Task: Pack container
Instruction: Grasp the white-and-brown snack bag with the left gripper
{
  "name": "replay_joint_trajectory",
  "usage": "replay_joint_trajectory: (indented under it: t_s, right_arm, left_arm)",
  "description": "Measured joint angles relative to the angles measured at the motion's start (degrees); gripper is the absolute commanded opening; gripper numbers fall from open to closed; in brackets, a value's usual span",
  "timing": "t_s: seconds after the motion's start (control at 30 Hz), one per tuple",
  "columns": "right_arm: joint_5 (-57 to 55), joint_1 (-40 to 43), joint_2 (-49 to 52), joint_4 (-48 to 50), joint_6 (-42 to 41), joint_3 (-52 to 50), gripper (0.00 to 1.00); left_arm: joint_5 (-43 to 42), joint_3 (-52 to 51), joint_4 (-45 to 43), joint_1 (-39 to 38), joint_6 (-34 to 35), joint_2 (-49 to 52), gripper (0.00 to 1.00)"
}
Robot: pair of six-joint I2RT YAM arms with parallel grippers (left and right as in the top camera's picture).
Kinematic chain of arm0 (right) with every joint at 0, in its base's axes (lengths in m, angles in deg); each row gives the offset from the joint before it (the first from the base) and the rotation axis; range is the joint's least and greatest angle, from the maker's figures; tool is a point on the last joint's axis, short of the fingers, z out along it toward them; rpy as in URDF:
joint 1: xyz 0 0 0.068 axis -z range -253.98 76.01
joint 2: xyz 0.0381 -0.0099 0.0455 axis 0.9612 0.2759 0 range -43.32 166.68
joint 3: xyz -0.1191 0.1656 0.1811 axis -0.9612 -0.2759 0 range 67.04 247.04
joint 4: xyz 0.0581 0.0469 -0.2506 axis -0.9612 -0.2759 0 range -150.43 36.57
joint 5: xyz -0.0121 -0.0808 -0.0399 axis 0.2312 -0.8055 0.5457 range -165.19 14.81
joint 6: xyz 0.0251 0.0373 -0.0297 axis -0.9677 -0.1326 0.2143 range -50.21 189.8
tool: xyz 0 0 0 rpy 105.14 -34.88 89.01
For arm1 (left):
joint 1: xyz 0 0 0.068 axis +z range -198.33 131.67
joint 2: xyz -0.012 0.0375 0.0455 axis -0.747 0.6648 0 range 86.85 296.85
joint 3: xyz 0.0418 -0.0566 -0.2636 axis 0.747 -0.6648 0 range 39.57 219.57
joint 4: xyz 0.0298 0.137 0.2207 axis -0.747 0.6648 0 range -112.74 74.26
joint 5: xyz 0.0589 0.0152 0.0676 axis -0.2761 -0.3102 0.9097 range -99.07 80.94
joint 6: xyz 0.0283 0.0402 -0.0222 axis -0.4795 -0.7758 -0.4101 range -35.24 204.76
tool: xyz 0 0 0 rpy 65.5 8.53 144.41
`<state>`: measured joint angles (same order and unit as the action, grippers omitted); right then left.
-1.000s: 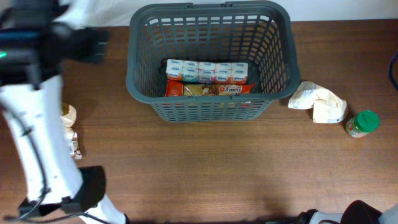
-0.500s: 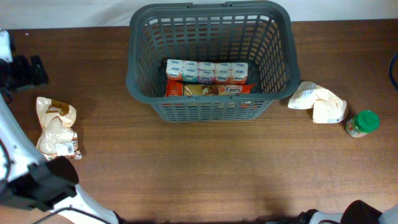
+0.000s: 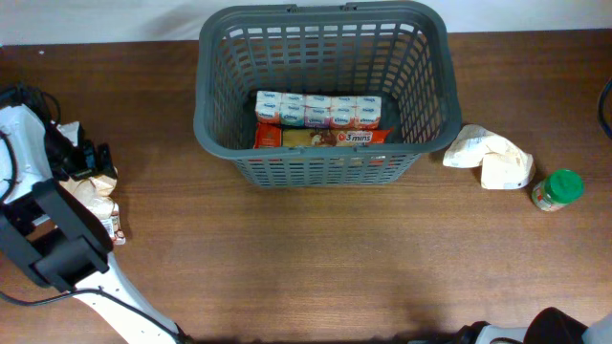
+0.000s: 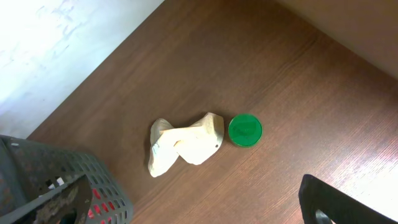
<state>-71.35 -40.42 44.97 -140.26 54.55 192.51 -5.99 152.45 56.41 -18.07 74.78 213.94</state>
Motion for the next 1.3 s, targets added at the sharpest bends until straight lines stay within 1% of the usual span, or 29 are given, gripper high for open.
replay_joint_trajectory:
  t_s: [0.17,0.43,0.8,0.87,0.9,0.93,0.97,1.0,1.03,1.17,1.3]
  right_arm:
    - [0.0,0.0,0.0,0.0,0.0,0.0,0.99]
    - [0.0,0.0,0.0,0.0,0.0,0.0,0.99]
    - [0.0,0.0,0.0,0.0,0.0,0.0,0.99]
    - [0.0,0.0,0.0,0.0,0.0,0.0,0.99]
    - [0.0,0.0,0.0,0.0,0.0,0.0,0.99]
    - [0.0,0.0,0.0,0.0,0.0,0.0,0.99]
    - [0.0,0.0,0.0,0.0,0.0,0.0,0.99]
    - [0.0,0.0,0.0,0.0,0.0,0.0,0.99]
    - [0.0,0.0,0.0,0.0,0.1,0.0,0.99]
    - [0.0,0.0,0.0,0.0,0.0,0.0,0.99]
    - [0.0,0.0,0.0,0.0,0.0,0.0,0.99]
  left_arm:
    - [1.8,0.0,-1.4,0.0,0.0,0.8,0.99]
    - [4.8,0.0,-1.0,0.2,0.0,7.1,0.99]
    - [7.3,0.3,-0.6,0.3,0.2,11.1,1.0]
    - [7.3,0.7,-0.2,0.3,0.2,11.5,0.94]
    - [7.2,1.0,0.1,0.3,0.2,11.7,0.84]
    - [6.9,1.1,0.3,0.3,0.3,11.9,0.71]
    - [6.7,1.0,0.5,0.3,0.2,12.0,0.44]
    - [6.6,1.0,0.5,0.3,0.2,12.0,0.12]
    - [6.7,0.9,0.5,0.2,0.2,12.1,0.02]
    - [9.5,0.7,0.5,0.2,0.3,12.0,0.02]
    - [10.3,0.7,0.5,0.2,0.7,11.7,0.02]
